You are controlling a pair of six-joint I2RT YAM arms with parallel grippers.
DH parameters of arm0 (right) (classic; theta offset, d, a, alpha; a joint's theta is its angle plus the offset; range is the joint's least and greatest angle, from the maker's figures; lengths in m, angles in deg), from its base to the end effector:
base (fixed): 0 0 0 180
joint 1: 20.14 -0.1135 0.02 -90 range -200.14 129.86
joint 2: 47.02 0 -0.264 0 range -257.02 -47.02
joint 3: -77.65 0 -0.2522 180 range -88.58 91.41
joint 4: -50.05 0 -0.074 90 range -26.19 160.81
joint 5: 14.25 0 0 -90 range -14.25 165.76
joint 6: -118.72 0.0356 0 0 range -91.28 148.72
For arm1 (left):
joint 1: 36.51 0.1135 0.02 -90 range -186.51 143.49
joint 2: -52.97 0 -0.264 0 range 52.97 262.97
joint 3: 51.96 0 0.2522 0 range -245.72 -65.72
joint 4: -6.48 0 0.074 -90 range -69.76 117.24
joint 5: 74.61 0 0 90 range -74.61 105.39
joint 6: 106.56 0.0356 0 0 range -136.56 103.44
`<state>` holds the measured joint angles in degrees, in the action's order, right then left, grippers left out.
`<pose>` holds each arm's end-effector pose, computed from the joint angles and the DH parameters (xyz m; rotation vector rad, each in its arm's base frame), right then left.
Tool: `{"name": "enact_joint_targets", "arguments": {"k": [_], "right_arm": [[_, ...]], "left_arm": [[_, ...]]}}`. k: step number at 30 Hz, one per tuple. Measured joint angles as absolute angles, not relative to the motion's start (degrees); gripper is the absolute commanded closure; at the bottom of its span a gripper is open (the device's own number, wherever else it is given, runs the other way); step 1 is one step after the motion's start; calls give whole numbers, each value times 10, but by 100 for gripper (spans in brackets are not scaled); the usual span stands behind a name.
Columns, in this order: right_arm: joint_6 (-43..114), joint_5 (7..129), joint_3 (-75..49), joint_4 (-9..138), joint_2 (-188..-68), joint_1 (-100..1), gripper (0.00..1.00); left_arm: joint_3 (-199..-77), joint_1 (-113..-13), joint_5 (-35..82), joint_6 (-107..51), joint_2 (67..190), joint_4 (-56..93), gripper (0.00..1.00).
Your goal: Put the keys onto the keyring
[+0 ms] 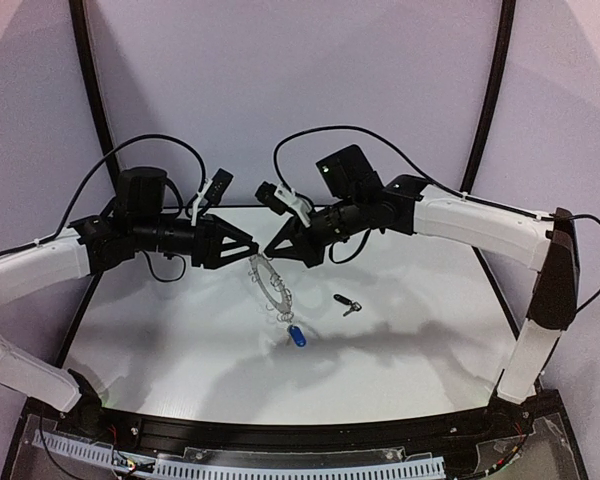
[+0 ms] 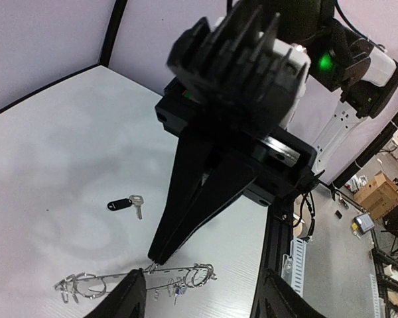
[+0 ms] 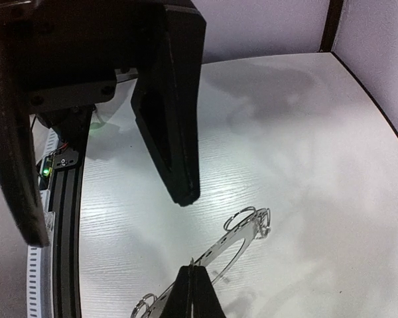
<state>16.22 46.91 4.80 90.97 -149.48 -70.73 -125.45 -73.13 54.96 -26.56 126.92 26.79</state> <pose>0.2490 0.3301 0.3297 -1.4250 1.7615 0.9178 0.2225 -0.1936 0.3292 0.9328 1.8108 -1.1930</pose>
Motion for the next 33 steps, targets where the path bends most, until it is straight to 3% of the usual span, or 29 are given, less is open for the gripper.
{"name": "enact_joint_targets", "arguments": {"k": [7, 18, 25, 27, 33], "right_arm": [[197, 459, 39, 901, -1468, -707, 100], [243, 434, 33, 891, -1459, -707, 100], [243, 450, 33, 899, -1459, -707, 100], [243, 477, 37, 917, -1459, -708, 100], [293, 582, 117, 1010, -1477, -714, 100]], "left_arm": [[-1254, -737, 545, -258, 1268, 269, 62], [-1259, -751, 550, -246, 1297, 281, 71], [-1265, -754, 550, -245, 1303, 282, 24], [-1260, -754, 546, -251, 1302, 275, 17], [-1227, -763, 483, -283, 1300, 248, 13]]}}
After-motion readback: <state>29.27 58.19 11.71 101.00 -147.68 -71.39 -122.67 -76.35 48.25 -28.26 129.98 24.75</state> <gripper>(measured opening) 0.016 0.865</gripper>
